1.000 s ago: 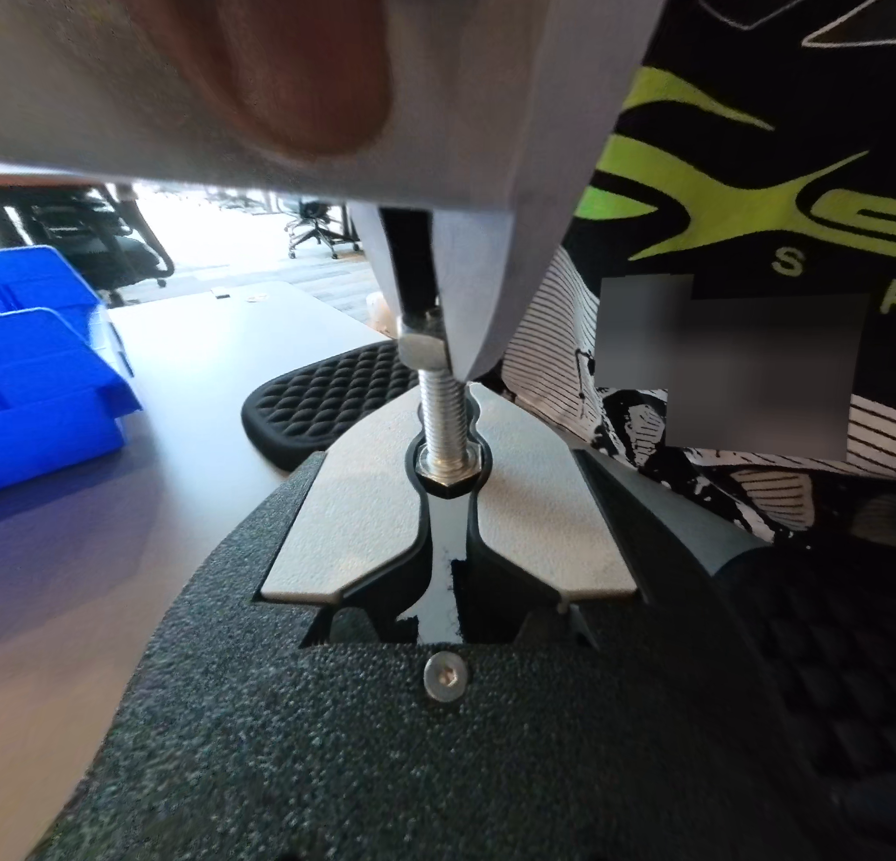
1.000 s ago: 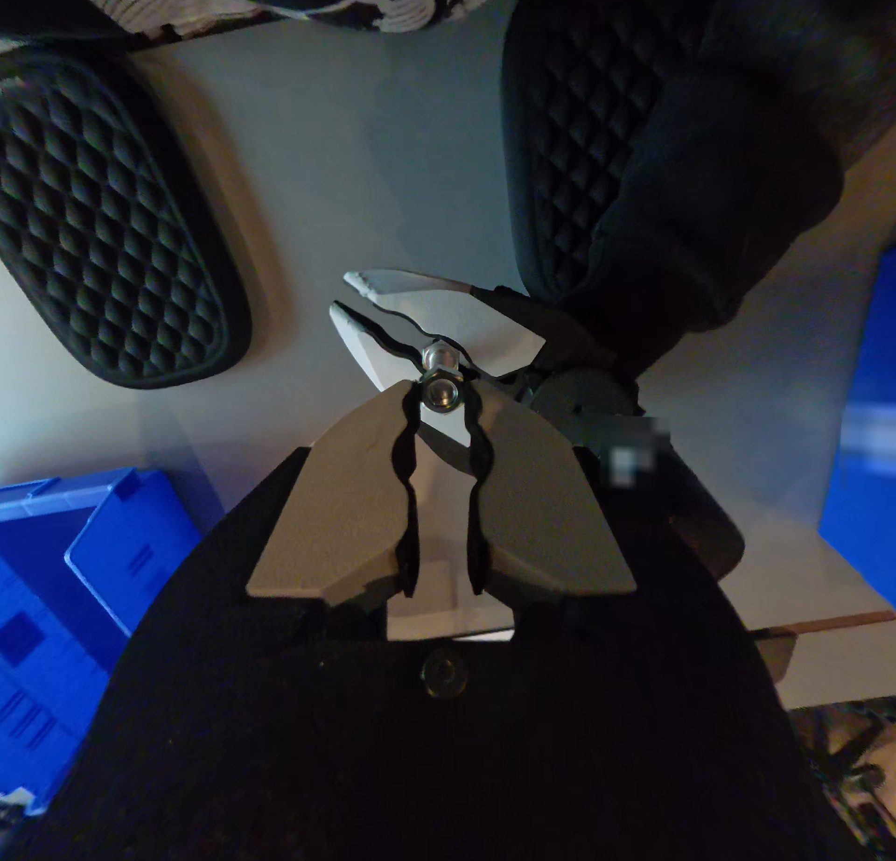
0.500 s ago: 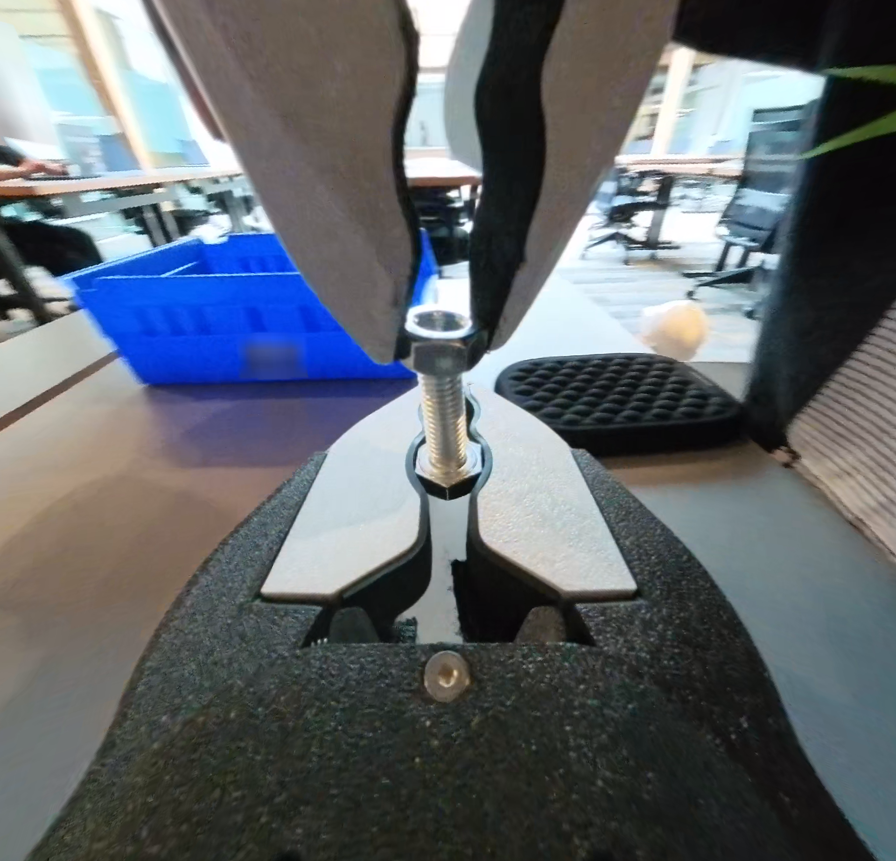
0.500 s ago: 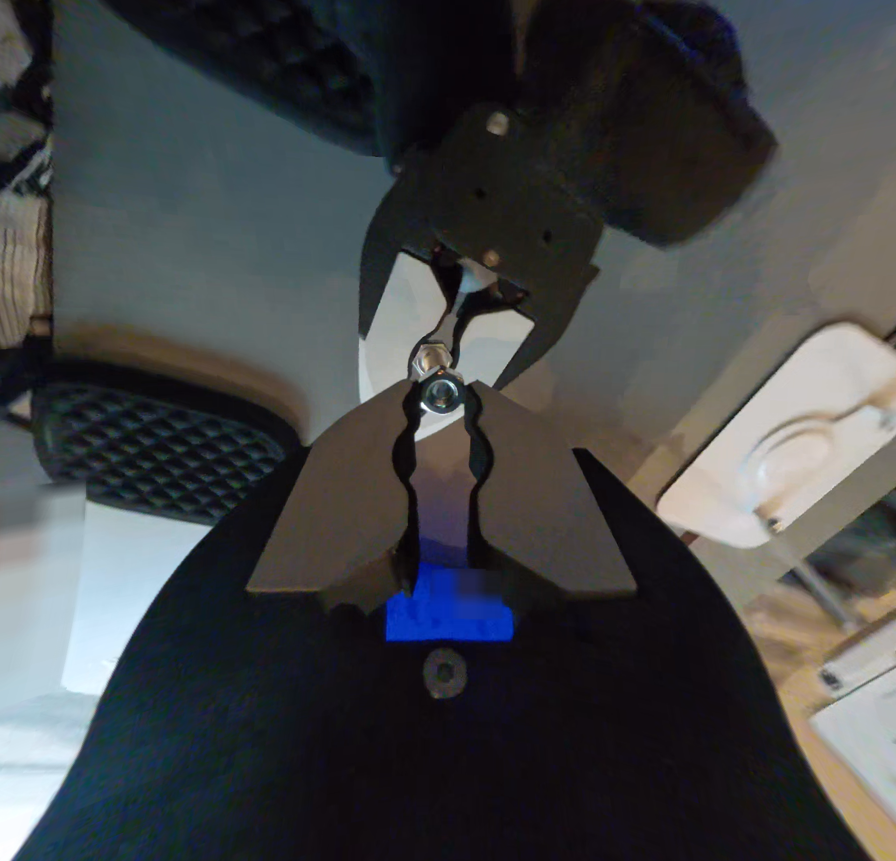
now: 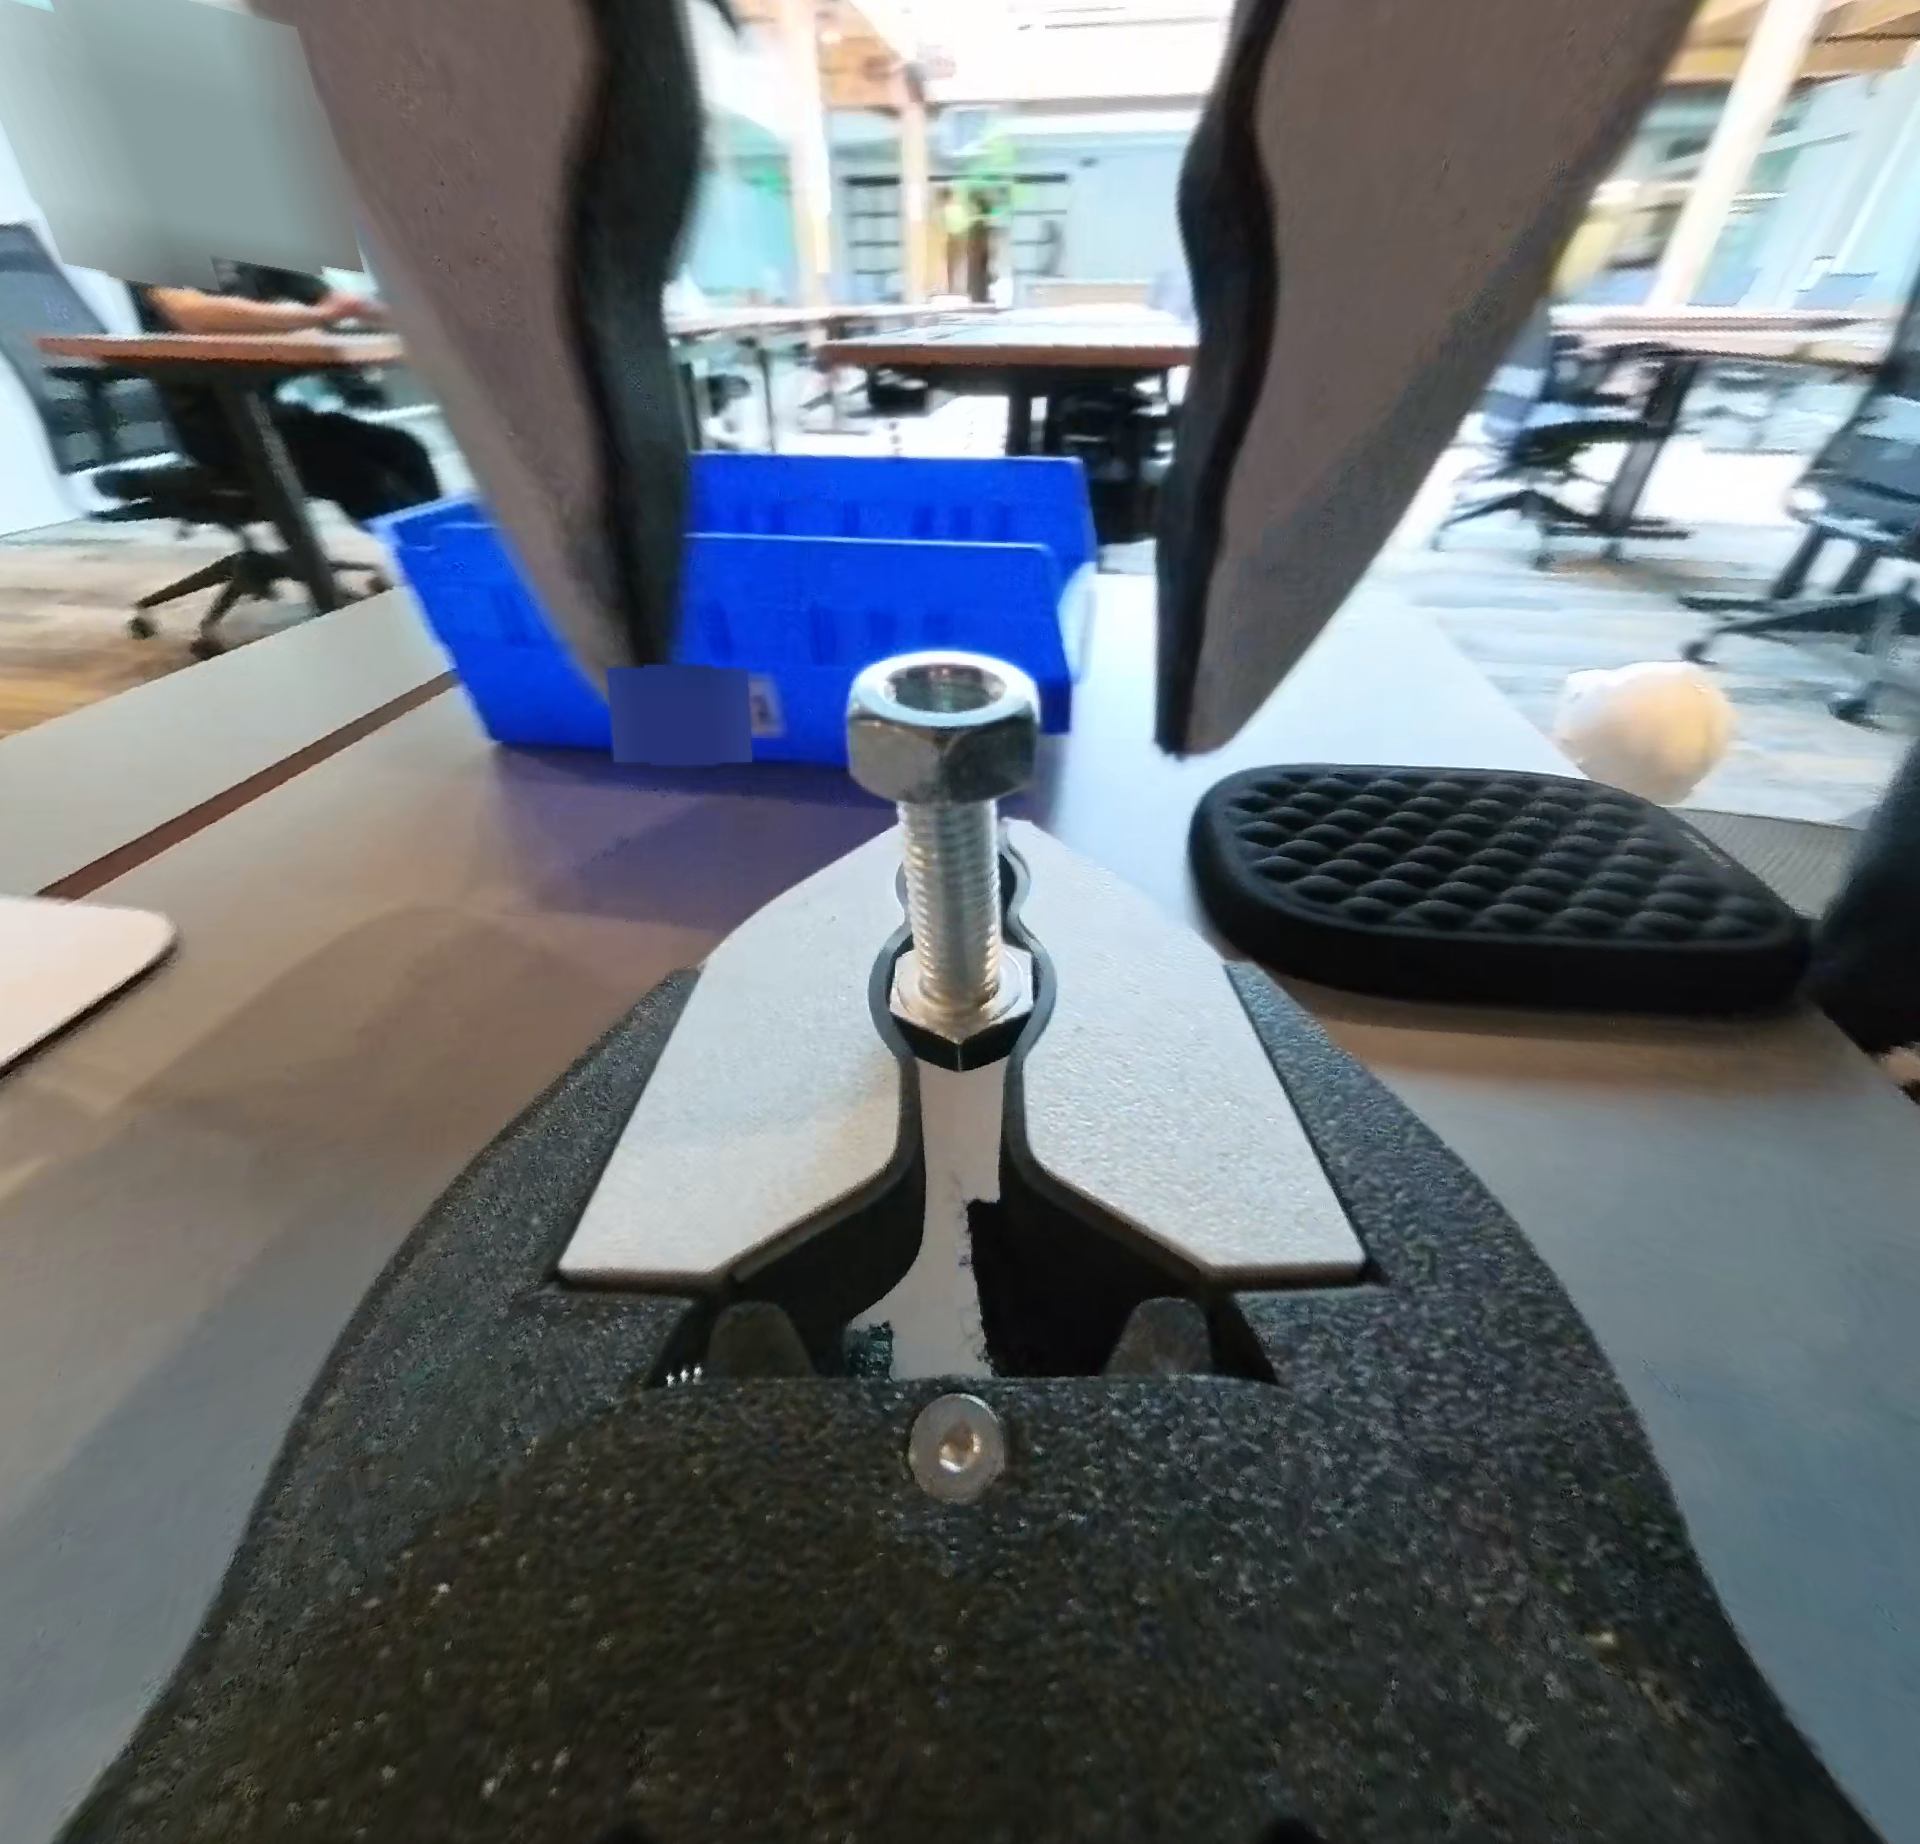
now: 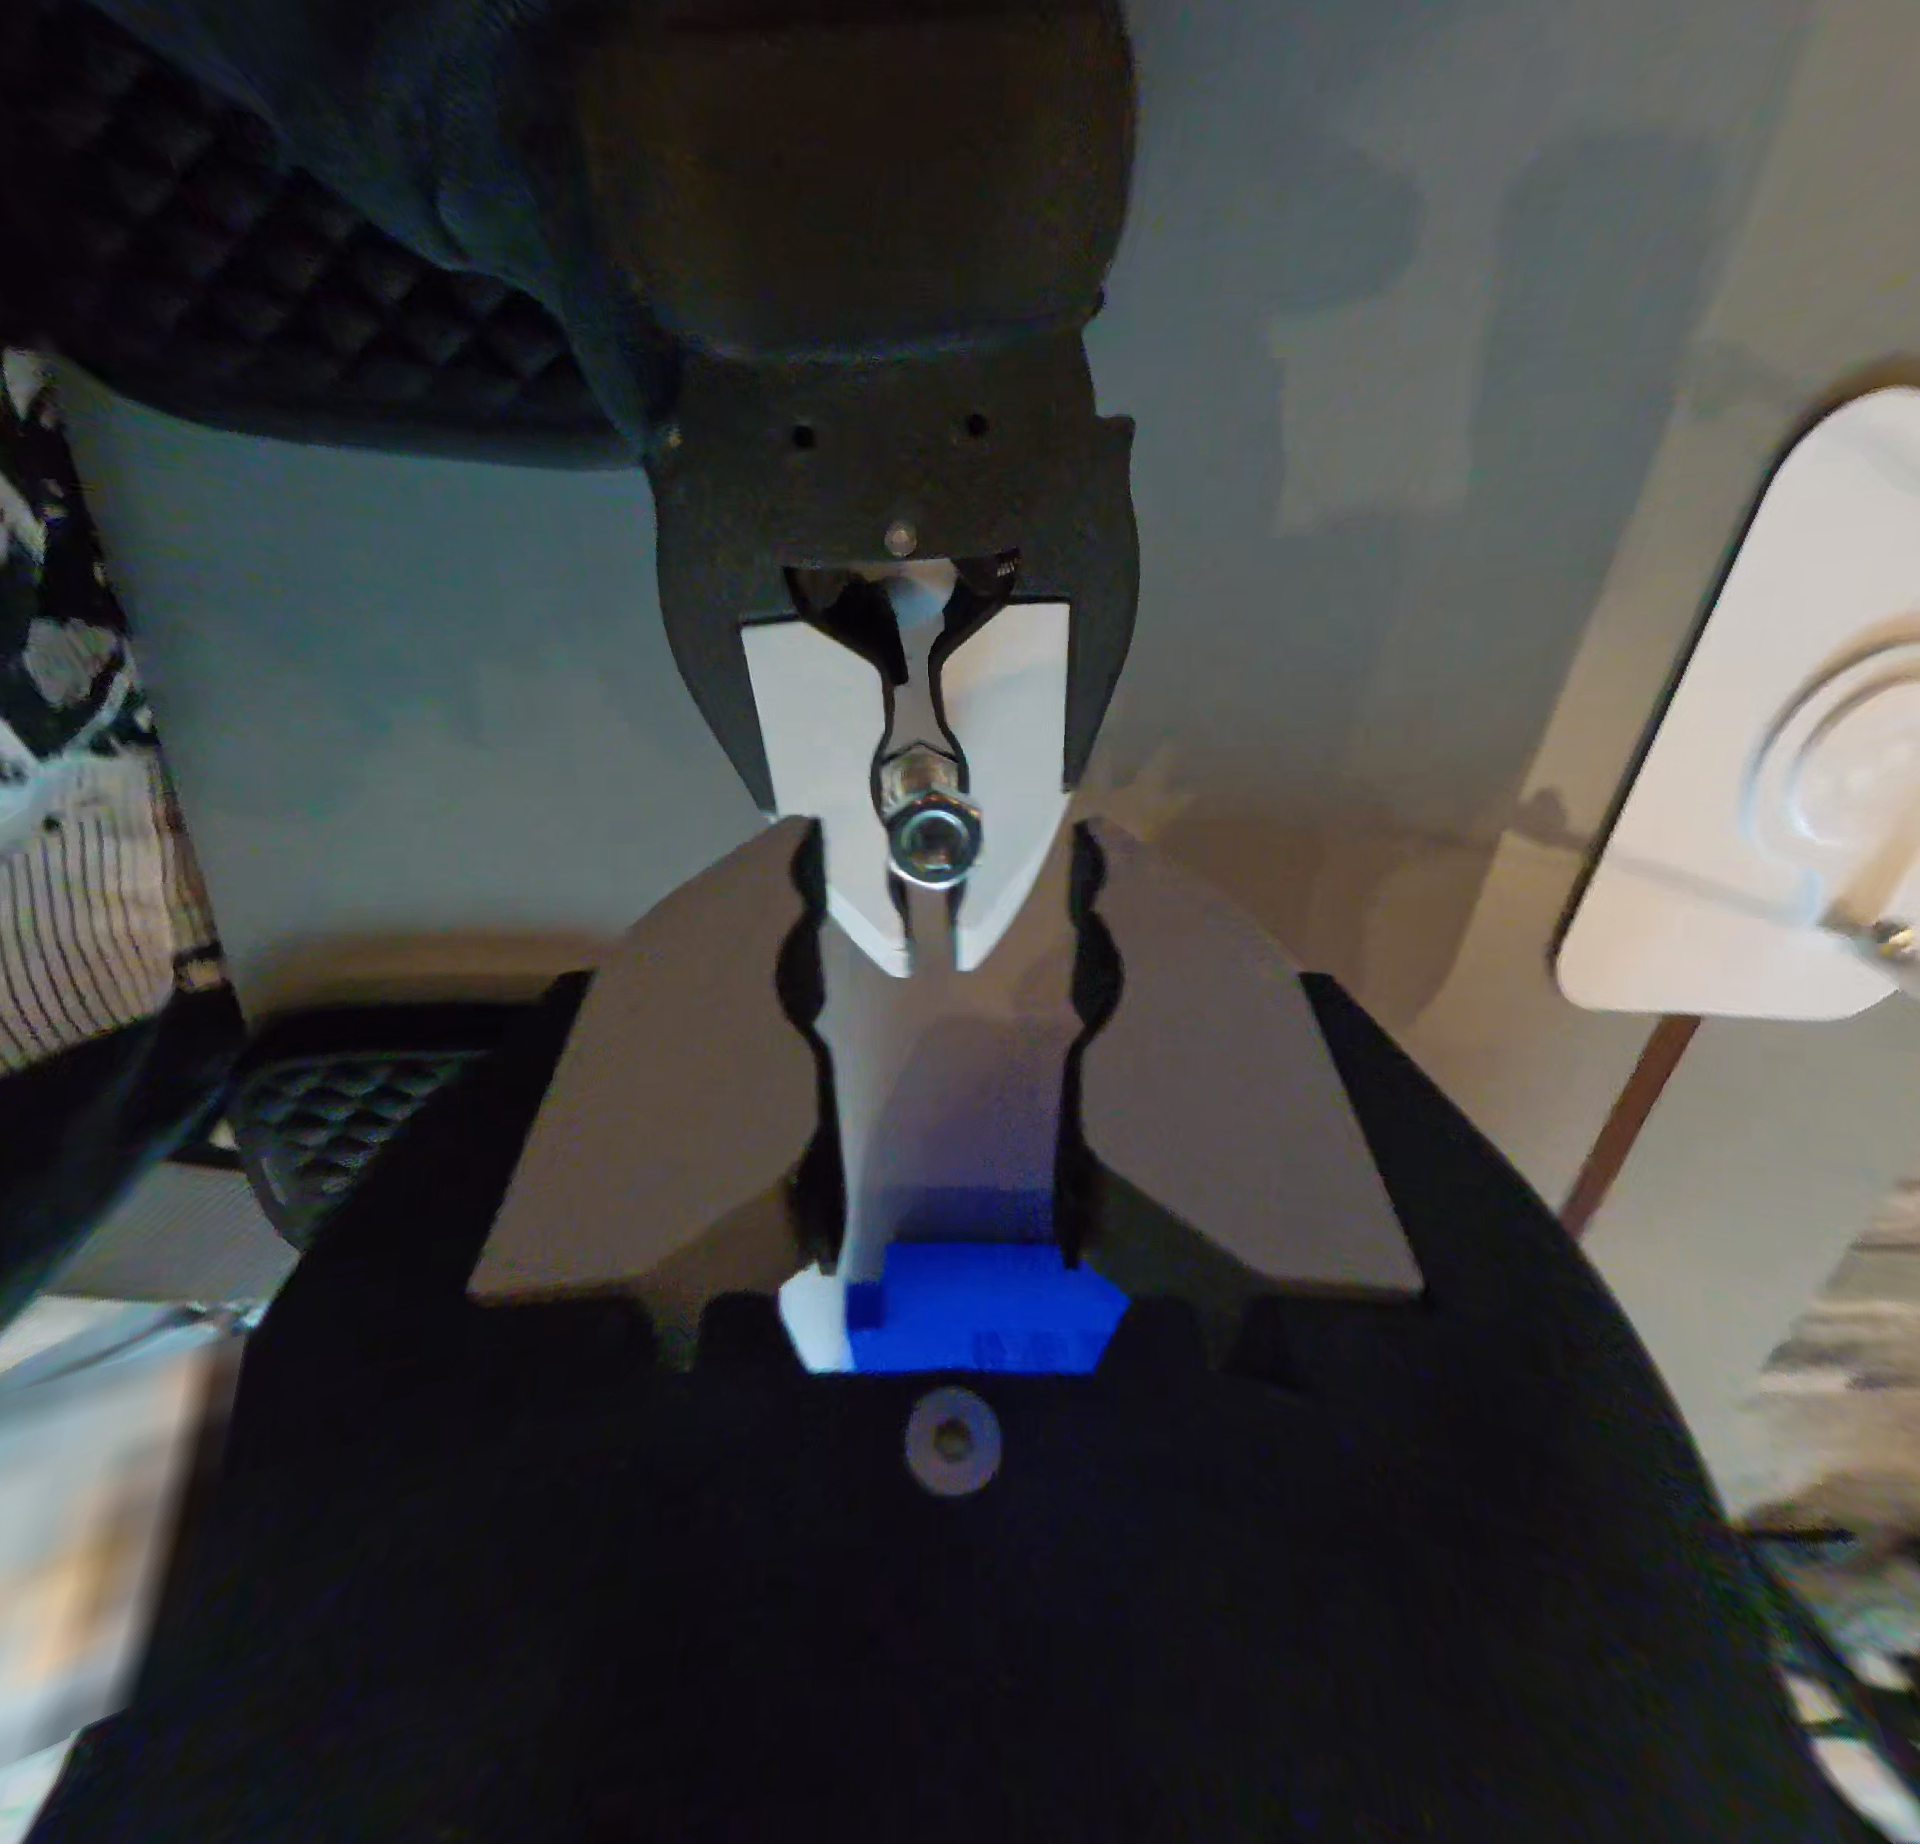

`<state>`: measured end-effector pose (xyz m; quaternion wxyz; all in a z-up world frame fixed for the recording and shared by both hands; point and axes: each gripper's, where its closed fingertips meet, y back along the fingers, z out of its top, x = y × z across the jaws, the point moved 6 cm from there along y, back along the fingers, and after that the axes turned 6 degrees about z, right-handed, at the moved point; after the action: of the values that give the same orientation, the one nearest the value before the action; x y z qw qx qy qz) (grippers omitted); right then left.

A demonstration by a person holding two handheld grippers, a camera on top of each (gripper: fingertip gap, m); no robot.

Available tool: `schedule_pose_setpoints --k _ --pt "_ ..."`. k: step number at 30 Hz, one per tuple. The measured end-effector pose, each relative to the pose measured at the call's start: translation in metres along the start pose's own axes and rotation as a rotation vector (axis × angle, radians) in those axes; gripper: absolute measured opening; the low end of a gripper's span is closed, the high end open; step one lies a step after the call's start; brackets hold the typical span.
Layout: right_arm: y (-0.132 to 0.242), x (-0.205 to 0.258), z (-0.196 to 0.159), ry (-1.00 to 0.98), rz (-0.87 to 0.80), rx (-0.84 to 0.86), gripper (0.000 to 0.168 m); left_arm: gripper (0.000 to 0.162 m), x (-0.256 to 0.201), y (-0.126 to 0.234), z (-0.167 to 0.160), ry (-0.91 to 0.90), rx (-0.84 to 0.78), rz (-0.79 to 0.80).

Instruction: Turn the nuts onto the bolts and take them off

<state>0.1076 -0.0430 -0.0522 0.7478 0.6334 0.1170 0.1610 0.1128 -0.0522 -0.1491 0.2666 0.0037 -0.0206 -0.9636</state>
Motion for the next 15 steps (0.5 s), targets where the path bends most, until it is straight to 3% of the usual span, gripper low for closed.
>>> schedule_pose_setpoints --k 1,3,7,11,15 --pt "0.005 0.001 0.000 0.072 0.008 0.002 0.050 0.010 -0.004 0.000 0.000 0.002 -0.007 -0.056" --pt "0.018 0.007 0.002 0.328 0.019 -0.025 0.056 0.010 -0.013 0.000 0.001 0.013 -0.024 -0.181" --pt "0.032 0.027 0.002 0.847 0.044 -0.030 0.050 0.010 -0.036 0.002 0.000 0.021 -0.028 -0.451" --pt "0.016 0.050 0.002 1.091 0.164 0.064 0.046 0.010 -0.050 0.006 -0.002 0.015 -0.013 -0.603" --pt "-0.004 0.057 0.007 1.243 0.202 0.150 0.037 0.010 -0.053 0.007 -0.002 0.025 -0.013 -0.643"
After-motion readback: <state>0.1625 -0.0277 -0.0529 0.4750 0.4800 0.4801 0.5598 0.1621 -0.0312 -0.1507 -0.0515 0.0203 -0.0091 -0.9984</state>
